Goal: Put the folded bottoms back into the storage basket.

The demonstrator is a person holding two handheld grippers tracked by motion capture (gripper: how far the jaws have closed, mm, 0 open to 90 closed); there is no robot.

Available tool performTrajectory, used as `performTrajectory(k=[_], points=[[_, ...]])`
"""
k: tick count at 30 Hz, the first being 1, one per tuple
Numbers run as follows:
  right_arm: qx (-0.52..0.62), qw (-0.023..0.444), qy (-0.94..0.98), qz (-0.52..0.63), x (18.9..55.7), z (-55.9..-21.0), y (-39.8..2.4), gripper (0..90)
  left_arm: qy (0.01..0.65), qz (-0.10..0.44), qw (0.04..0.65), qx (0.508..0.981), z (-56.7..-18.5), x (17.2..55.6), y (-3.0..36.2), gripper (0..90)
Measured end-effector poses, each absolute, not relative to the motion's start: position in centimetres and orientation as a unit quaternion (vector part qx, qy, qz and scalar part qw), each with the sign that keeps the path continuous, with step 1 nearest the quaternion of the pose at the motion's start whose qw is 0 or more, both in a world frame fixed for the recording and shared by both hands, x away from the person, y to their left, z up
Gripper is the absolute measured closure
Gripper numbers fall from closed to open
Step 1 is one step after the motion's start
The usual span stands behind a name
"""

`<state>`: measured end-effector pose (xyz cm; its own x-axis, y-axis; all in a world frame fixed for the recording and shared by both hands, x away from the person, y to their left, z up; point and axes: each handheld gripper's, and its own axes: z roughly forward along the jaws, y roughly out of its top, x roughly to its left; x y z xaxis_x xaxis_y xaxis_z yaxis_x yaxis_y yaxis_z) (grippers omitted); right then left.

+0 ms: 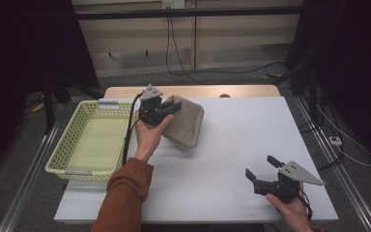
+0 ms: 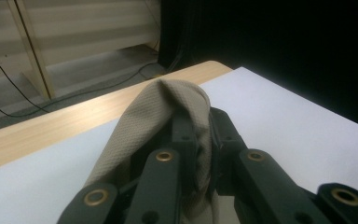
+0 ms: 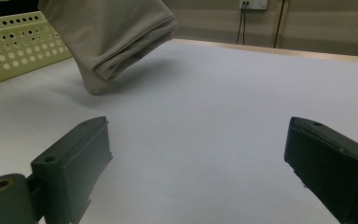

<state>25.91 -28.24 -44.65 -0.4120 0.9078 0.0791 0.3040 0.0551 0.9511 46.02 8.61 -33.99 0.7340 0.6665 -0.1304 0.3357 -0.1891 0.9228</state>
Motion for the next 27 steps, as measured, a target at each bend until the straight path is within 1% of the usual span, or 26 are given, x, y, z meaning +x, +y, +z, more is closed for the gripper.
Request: performTrajectory(k=[4,18,27], points=[[0.456,0.294,0.664,0.515,25.9,-44.6,-28.3,6.7,0.335,0.153,0.549,0.750,-33.6,45.7,9.2,82.9],[0.453,0.296,0.665,0.514,25.9,-44.6,-28.3,6.7,0.307,0.173,0.567,0.744,-31.9,43.5,10.4,82.9],[0.453,0.296,0.665,0.514,25.9,-44.6,-28.3,6.4,0.306,0.186,0.576,0.735,-30.9,42.3,11.9,83.0]])
